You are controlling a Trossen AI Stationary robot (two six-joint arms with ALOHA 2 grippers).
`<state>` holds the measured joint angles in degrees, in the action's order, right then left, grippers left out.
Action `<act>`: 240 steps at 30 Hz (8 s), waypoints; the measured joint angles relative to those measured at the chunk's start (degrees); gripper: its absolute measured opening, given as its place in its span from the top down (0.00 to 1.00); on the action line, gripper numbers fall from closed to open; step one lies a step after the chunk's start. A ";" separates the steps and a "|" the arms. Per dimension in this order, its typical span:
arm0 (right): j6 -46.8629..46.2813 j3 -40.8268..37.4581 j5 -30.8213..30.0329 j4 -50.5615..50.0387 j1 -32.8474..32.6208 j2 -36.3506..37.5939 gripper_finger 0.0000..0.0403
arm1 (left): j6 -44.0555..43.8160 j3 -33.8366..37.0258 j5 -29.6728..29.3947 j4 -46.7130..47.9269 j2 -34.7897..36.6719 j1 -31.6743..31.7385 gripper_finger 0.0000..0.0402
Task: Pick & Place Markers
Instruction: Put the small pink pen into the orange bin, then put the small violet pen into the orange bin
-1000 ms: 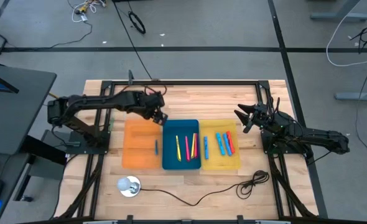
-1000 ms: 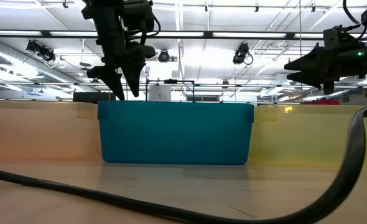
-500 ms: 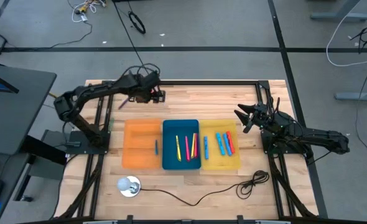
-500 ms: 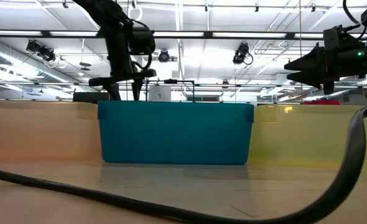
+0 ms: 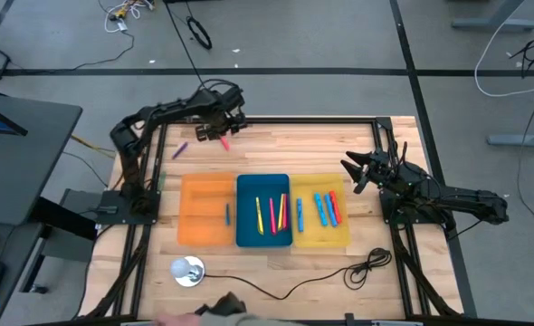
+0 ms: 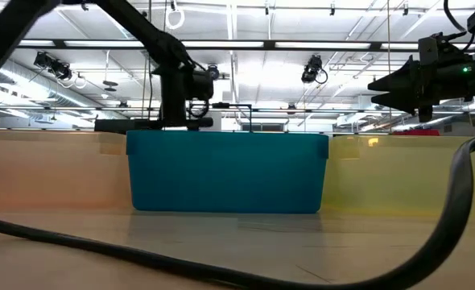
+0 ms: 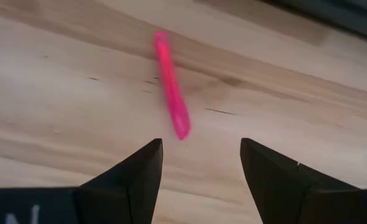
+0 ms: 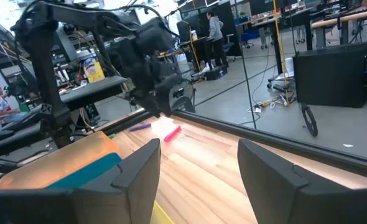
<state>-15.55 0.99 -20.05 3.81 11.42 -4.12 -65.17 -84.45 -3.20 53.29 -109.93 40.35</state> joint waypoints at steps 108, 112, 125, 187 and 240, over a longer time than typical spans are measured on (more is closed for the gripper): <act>0.00 0.00 0.01 0.00 0.00 0.00 0.47 | -0.62 1.89 0.83 7.10 9.17 -4.46 0.90; 0.00 0.00 0.01 0.00 0.01 0.00 0.47 | -4.57 8.96 1.60 3.88 14.19 -7.97 0.90; 0.00 0.00 0.01 0.00 0.00 0.00 0.47 | -13.85 19.55 0.89 4.48 23.36 -19.63 0.90; 0.00 0.00 0.00 0.02 0.02 0.00 0.47 | -27.65 30.56 3.54 -10.43 14.23 -41.22 0.90; 0.00 0.00 0.00 0.00 0.02 0.00 0.47 | 25.20 24.64 11.27 -1.38 27.98 -23.76 0.38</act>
<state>-15.55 0.99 -20.05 3.81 11.44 -4.12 -39.96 -59.81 8.07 51.92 -81.95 16.59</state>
